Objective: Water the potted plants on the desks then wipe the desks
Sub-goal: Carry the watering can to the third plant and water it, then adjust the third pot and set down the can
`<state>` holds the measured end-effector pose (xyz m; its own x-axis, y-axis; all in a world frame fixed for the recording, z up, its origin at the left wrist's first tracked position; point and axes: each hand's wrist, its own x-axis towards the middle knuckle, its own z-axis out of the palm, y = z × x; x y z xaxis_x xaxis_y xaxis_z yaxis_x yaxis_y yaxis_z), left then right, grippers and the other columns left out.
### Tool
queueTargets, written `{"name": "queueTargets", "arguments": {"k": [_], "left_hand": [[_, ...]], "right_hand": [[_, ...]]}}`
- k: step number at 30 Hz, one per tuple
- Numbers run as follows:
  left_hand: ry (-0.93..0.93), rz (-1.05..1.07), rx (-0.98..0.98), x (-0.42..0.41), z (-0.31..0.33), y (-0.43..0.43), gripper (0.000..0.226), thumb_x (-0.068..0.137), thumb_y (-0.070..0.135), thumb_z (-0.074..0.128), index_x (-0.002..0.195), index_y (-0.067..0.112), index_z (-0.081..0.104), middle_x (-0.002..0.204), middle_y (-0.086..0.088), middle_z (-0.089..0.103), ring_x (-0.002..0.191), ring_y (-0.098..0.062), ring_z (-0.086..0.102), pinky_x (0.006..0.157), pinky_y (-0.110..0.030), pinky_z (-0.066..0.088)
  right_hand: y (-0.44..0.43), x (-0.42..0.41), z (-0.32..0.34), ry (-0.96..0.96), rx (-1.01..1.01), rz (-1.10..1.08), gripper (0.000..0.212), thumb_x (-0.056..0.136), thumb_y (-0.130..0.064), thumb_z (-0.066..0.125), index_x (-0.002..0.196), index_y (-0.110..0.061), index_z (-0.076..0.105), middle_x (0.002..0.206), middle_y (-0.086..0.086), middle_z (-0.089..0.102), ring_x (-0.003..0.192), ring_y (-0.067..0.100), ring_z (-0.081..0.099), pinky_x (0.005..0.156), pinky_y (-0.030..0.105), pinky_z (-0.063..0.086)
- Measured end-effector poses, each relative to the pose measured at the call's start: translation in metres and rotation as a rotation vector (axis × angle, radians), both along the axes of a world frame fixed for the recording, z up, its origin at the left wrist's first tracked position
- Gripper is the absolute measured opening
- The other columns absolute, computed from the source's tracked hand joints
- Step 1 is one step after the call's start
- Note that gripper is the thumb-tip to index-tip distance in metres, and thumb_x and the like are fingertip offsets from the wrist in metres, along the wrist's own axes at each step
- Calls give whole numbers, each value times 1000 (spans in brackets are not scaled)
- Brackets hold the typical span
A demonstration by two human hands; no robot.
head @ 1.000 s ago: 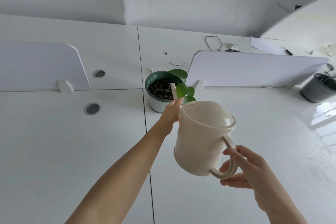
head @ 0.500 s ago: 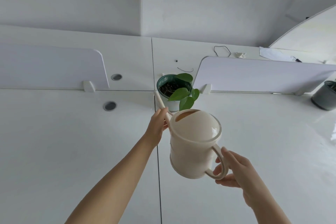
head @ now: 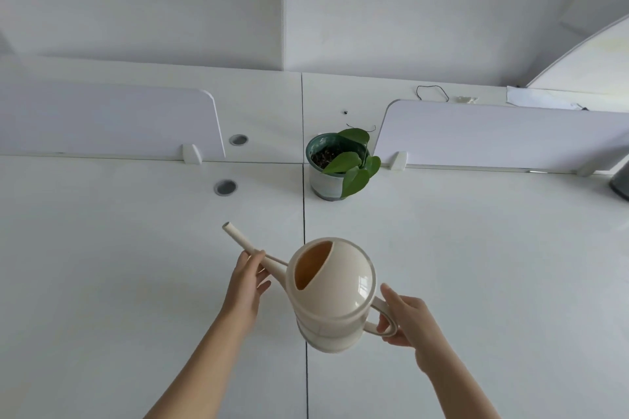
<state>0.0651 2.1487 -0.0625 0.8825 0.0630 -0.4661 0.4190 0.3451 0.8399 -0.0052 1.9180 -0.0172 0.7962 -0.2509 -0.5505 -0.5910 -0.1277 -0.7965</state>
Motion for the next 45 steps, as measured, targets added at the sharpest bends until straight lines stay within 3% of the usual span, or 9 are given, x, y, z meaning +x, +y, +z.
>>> {"name": "queueTargets", "arguments": {"k": [10, 14, 18, 22, 27, 32, 36, 40, 45], "left_hand": [[34, 80, 41, -33, -11, 17, 13, 96, 21, 40, 90, 22, 52, 97, -3, 56, 106, -24, 52, 90, -36, 35], [11, 80, 66, -39, -9, 17, 13, 96, 19, 39, 99, 20, 52, 97, -1, 58, 106, -22, 52, 90, -35, 36], [8, 82, 74, -44, -9, 18, 33, 96, 18, 39, 128, 13, 46, 108, -4, 57, 110, -25, 52, 92, -38, 36], [21, 60, 137, -49, -6, 19, 38, 96, 19, 41, 134, 16, 43, 122, -6, 54, 110, -26, 53, 92, -39, 39], [56, 14, 303, -57, 13, 18, 25, 95, 16, 43, 109, 6, 61, 103, -13, 66, 96, -30, 60, 82, -38, 44], [-89, 4, 370, -22, 62, 9, 22, 72, 30, 54, 81, 14, 66, 68, 2, 73, 69, -17, 66, 66, -30, 45], [-182, 21, 372, 44, 72, -13, 17, 92, 18, 47, 98, 12, 62, 93, -3, 66, 87, -21, 60, 71, -27, 45], [-167, 3, 391, 123, 55, -43, 34, 96, 19, 39, 128, 11, 50, 121, -5, 52, 109, -17, 50, 89, -33, 42], [-92, -89, 370, 203, 24, -71, 49, 97, 33, 32, 141, 13, 32, 148, -5, 36, 133, -18, 36, 111, -39, 28]], "right_hand": [[5, 8, -30, 53, -14, -21, 40, 89, -19, 51, 52, -4, 50, 38, 0, 49, 49, 20, 42, 51, 24, 36], [3, 11, -36, 56, -5, -39, 36, 86, -16, 52, 52, -5, 49, 36, 0, 48, 51, 22, 40, 52, 25, 36], [0, 13, -39, 70, 6, -30, 39, 85, -15, 52, 47, -10, 45, 35, -3, 46, 50, 20, 40, 53, 24, 37], [-4, 16, -41, 101, 21, 9, 33, 85, -16, 53, 54, -9, 46, 36, -5, 46, 51, 19, 40, 54, 25, 38], [-18, 29, -39, 134, -26, 80, 28, 86, -18, 52, 60, -8, 55, 66, 6, 55, 57, 21, 45, 54, 25, 36], [-39, 77, -22, -27, -52, 22, 20, 89, -16, 51, 73, -15, 62, 86, 6, 62, 80, 22, 52, 62, 27, 38], [-42, 131, -16, -158, -10, -36, 21, 90, -11, 48, 104, -13, 63, 104, 3, 59, 102, 20, 53, 93, 35, 42], [-39, 186, -22, -210, 100, -158, 32, 90, -4, 43, 118, -11, 58, 110, 4, 58, 106, 23, 52, 92, 33, 41], [-38, 235, -32, -286, 222, -243, 37, 90, 2, 39, 122, -8, 55, 120, 5, 57, 109, 18, 50, 96, 31, 38]]}}
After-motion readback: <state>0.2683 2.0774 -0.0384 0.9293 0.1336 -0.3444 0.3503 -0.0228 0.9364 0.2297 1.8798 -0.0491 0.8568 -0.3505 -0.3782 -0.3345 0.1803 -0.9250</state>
